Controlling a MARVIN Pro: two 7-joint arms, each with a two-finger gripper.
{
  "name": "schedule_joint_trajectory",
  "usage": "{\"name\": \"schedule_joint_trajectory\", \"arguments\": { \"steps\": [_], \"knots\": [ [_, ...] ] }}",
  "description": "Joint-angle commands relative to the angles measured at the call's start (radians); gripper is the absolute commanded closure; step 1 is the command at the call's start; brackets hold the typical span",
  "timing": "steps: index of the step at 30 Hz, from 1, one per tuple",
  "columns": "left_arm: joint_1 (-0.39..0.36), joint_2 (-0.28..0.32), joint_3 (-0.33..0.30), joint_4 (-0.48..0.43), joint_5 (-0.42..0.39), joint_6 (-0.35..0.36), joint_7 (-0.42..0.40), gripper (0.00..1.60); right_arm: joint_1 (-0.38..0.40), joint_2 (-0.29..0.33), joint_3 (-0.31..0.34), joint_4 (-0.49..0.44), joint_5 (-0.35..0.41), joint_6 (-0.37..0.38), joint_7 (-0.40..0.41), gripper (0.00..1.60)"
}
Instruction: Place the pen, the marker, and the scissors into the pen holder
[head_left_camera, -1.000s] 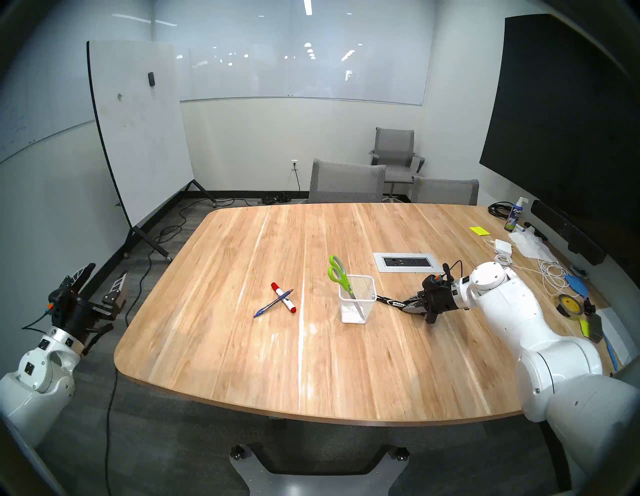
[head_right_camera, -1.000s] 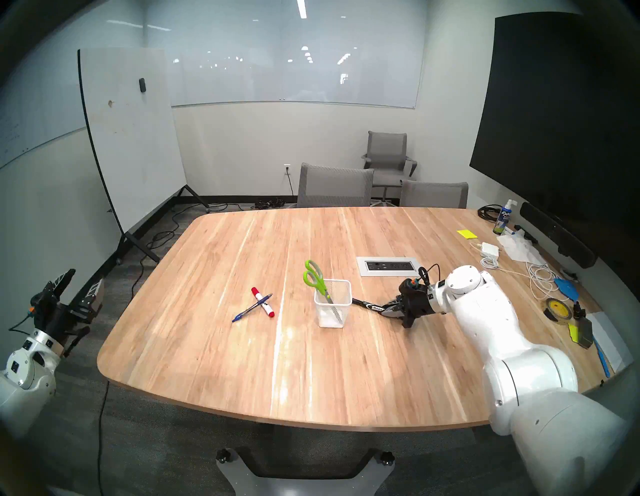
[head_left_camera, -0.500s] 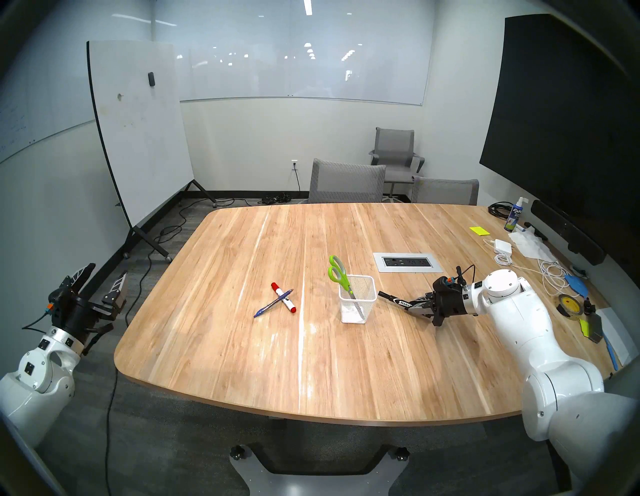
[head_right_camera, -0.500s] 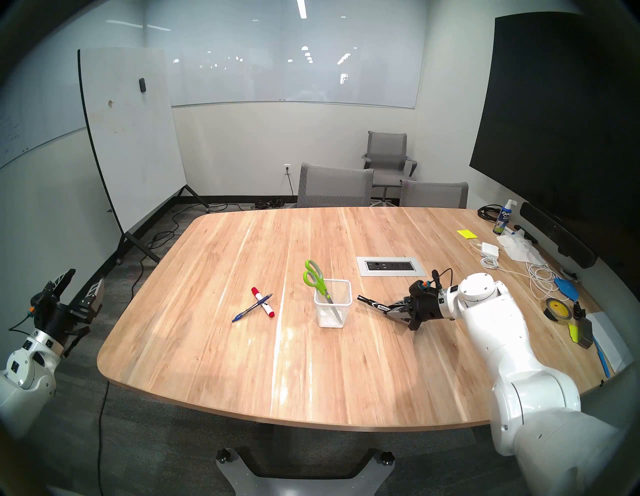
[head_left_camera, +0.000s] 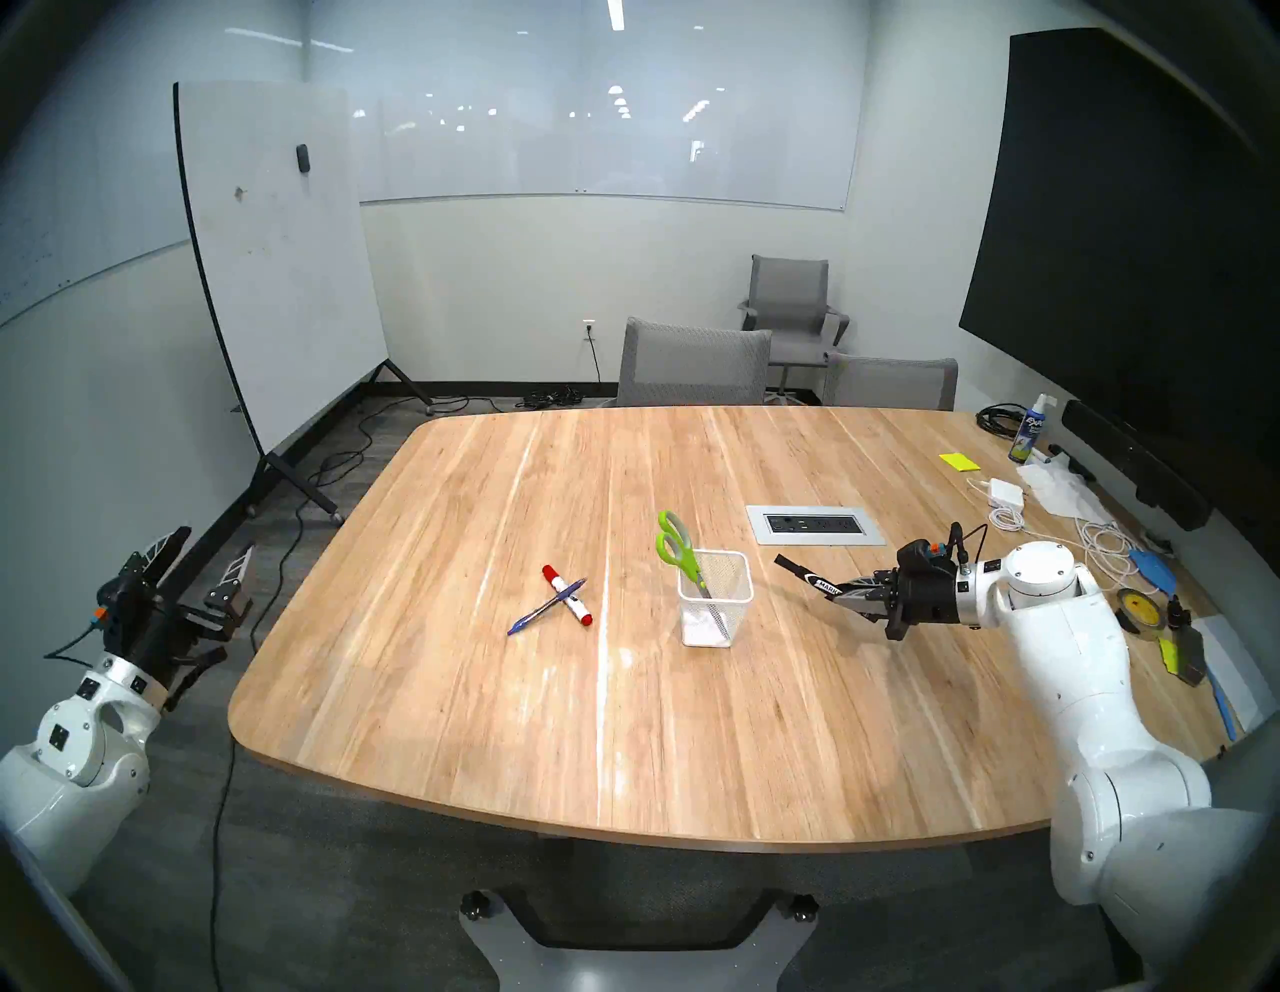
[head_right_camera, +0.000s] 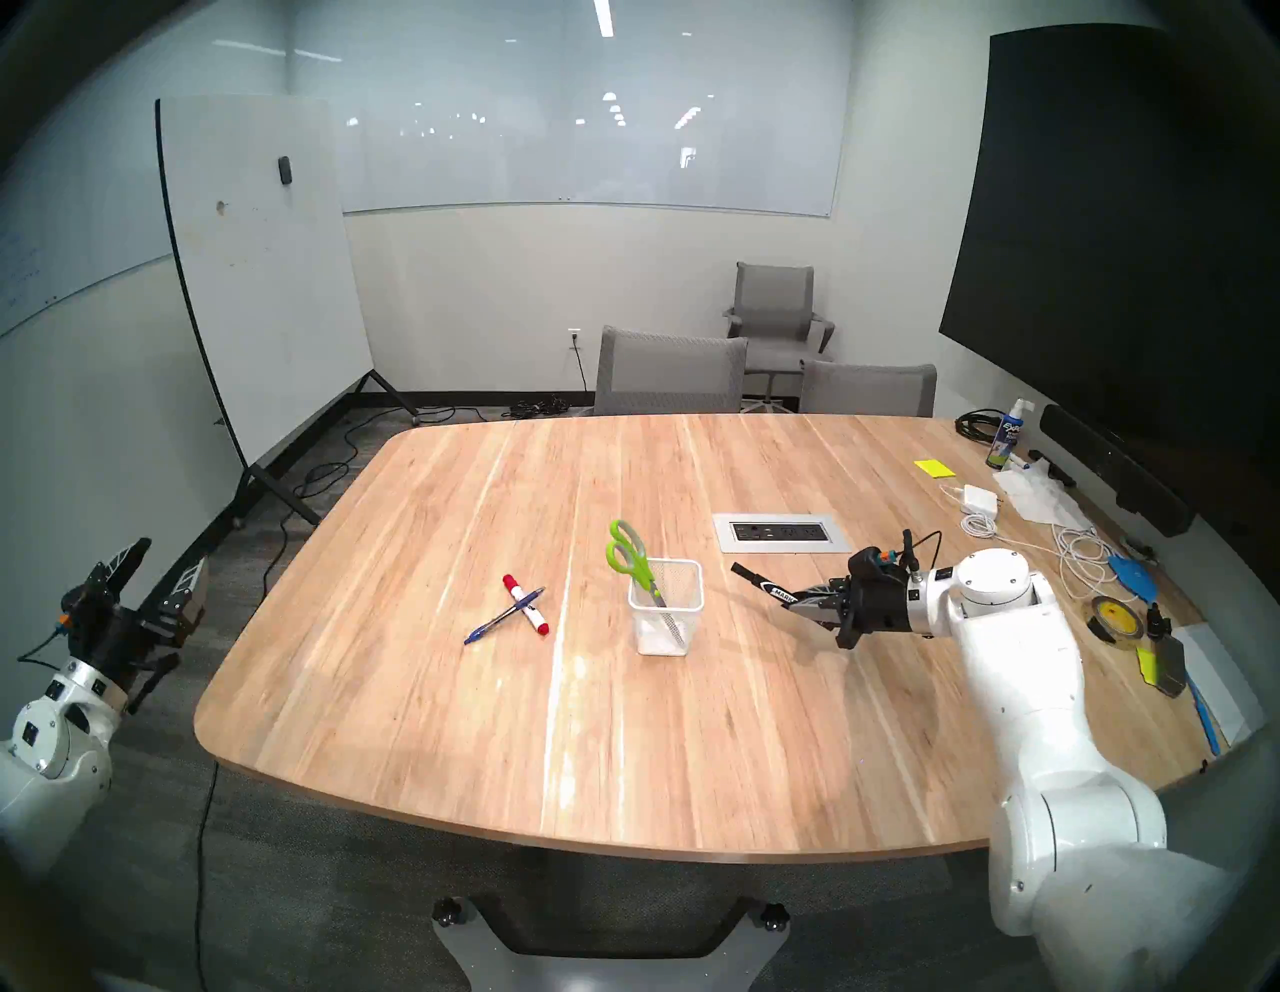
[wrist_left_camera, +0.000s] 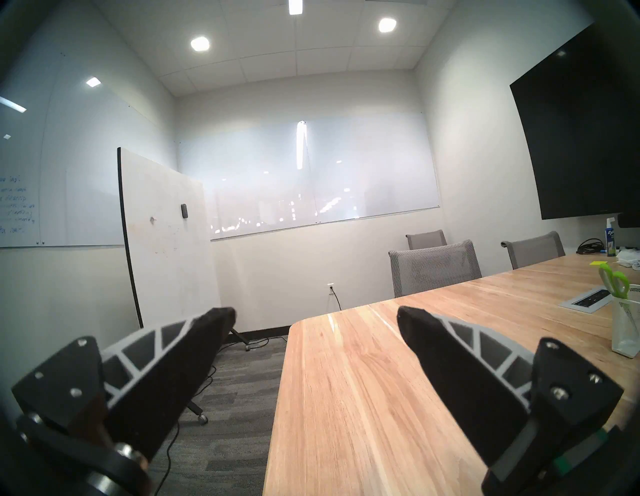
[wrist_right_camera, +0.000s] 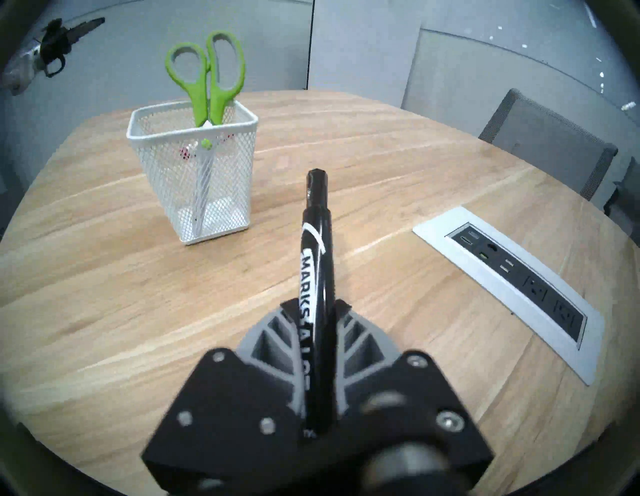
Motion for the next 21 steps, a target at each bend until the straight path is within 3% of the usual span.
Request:
{"name": "schedule_joint_trajectory", "arguments": {
  "steps": [1,11,21],
  "knots": [
    [0.000,-0.001,-0.015,-0.005,-0.001,-0.002,0.000,0.00,-0.041,-0.011,0.059,-0.111,0.064,0.033,0.020,1.60],
    [0.001,-0.001,-0.015,-0.005,-0.001,-0.002,0.000,0.00,-0.110,-0.041,0.126,-0.257,0.113,0.106,0.054,1.60],
    [0.001,-0.001,-0.015,-0.005,-0.002,-0.002,0.000,0.00,-0.151,-0.066,0.163,-0.342,0.125,0.150,0.063,1.60]
  ]
}}
